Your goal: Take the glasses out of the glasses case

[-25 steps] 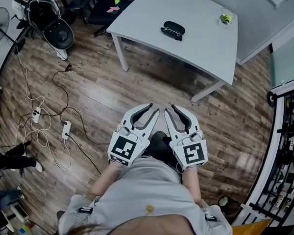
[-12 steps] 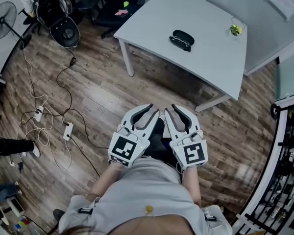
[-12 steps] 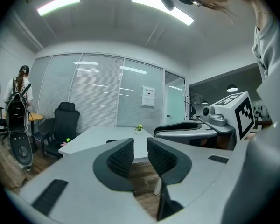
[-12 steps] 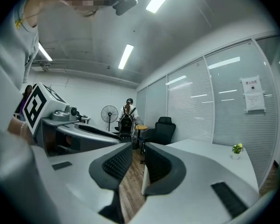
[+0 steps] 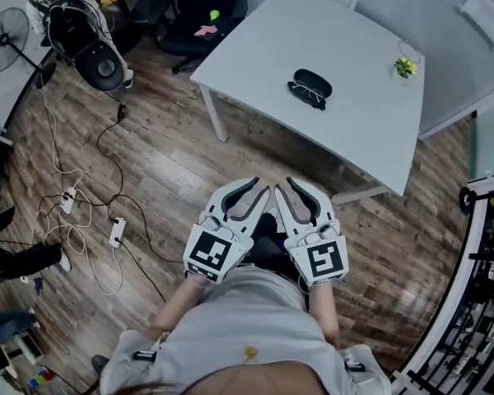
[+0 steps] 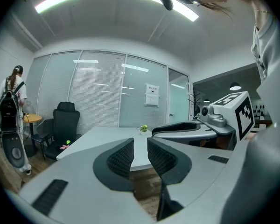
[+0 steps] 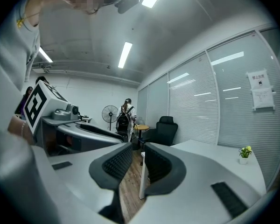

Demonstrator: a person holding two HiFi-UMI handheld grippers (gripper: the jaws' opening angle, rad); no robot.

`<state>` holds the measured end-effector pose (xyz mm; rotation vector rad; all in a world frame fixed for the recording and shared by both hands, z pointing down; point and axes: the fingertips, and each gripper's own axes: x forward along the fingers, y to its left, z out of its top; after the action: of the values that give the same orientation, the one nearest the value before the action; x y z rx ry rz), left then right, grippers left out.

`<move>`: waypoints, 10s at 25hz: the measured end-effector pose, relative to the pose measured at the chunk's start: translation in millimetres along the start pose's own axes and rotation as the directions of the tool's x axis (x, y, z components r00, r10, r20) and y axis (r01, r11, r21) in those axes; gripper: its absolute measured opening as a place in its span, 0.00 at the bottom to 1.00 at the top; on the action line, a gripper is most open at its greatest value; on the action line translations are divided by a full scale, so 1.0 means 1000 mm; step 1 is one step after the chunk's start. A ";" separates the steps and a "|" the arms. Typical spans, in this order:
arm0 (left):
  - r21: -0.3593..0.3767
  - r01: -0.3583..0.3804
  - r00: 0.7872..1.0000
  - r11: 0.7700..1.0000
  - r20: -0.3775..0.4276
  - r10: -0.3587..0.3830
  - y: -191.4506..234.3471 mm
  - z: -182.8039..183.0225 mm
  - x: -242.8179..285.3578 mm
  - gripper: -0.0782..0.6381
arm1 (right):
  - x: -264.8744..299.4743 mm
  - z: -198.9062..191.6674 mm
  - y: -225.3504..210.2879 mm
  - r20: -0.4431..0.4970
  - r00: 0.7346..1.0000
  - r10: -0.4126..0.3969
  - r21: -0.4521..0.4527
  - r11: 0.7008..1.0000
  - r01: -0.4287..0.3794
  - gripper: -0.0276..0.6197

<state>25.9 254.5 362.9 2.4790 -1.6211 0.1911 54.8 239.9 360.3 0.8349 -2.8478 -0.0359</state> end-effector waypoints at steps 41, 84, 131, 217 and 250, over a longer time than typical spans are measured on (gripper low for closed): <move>0.016 0.006 1.000 1.000 -0.012 -0.006 0.062 0.050 0.215 0.24 | 0.095 0.005 -0.207 0.018 1.000 -0.015 -0.006 1.000 0.015 0.17; 0.012 0.473 0.877 0.881 -0.102 -0.469 0.202 0.063 0.363 0.24 | 0.253 -0.058 -0.317 -0.319 0.865 -0.387 -0.064 0.919 0.388 0.17; -0.075 0.336 0.917 0.939 -0.200 -0.344 0.259 0.019 0.383 0.24 | 0.282 -0.256 -0.325 -0.795 0.602 -0.069 -0.107 0.994 -0.028 0.21; -0.038 0.416 0.872 0.909 -0.265 -0.411 0.240 0.000 0.373 0.24 | 0.252 -0.135 -0.337 -0.821 0.567 -0.067 -0.302 0.894 -0.332 0.18; -0.028 0.430 0.864 0.902 -0.276 -0.421 0.234 -0.001 0.371 0.24 | 0.243 -0.130 -0.332 -0.829 0.553 -0.084 -0.307 0.894 -0.325 0.18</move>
<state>-40.6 -169.0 456.2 2.6179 -0.9397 0.4798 53.5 -167.2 502.9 0.3694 -1.8502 -0.1915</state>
